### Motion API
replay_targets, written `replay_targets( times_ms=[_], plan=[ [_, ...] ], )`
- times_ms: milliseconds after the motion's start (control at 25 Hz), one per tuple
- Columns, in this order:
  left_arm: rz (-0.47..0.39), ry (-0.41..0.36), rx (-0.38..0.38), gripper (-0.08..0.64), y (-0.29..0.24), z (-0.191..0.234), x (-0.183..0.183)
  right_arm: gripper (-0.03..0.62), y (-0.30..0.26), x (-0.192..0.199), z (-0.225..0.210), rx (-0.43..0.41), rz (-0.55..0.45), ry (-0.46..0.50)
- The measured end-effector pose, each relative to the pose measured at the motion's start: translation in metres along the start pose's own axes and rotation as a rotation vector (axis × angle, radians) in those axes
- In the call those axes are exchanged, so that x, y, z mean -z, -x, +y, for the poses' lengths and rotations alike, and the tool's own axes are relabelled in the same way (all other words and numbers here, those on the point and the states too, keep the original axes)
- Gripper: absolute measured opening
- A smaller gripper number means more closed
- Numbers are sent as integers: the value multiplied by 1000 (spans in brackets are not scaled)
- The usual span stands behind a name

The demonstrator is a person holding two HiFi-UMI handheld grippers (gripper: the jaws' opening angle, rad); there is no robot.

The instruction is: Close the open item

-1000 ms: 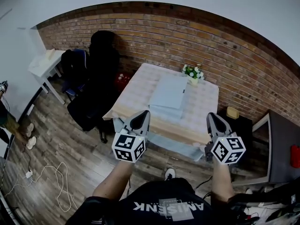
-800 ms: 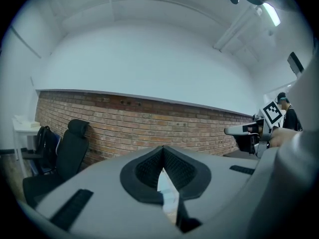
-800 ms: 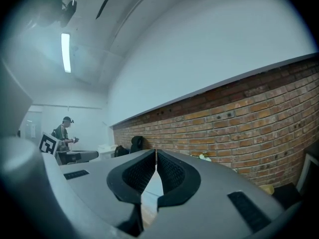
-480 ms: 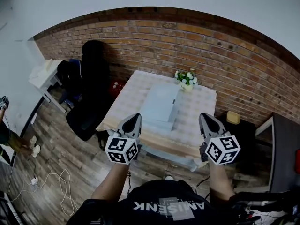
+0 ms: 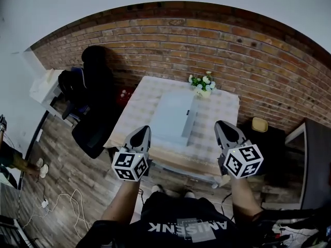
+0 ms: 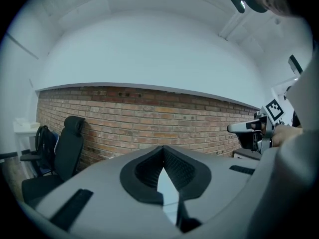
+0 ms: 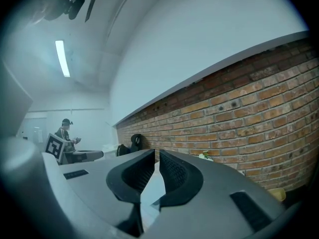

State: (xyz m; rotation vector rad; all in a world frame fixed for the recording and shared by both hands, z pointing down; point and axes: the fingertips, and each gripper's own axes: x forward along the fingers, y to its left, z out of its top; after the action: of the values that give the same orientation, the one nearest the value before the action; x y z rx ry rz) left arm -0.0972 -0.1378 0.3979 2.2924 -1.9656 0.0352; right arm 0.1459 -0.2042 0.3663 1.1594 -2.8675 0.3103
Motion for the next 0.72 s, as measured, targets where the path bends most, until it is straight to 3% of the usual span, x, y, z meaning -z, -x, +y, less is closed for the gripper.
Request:
replay_targets(
  times_ms=[120,240,720],
  plan=[
    [9,3,26,12,-18,10,5,59,-19,3,-3,12,18,3],
    [18,10,63,12,-35,23,10,117,-39,10,-4,38,45,-2],
    [70,18,205,12,-100,81,27,164,-116,32,-13,179,125,-45]
  ],
)
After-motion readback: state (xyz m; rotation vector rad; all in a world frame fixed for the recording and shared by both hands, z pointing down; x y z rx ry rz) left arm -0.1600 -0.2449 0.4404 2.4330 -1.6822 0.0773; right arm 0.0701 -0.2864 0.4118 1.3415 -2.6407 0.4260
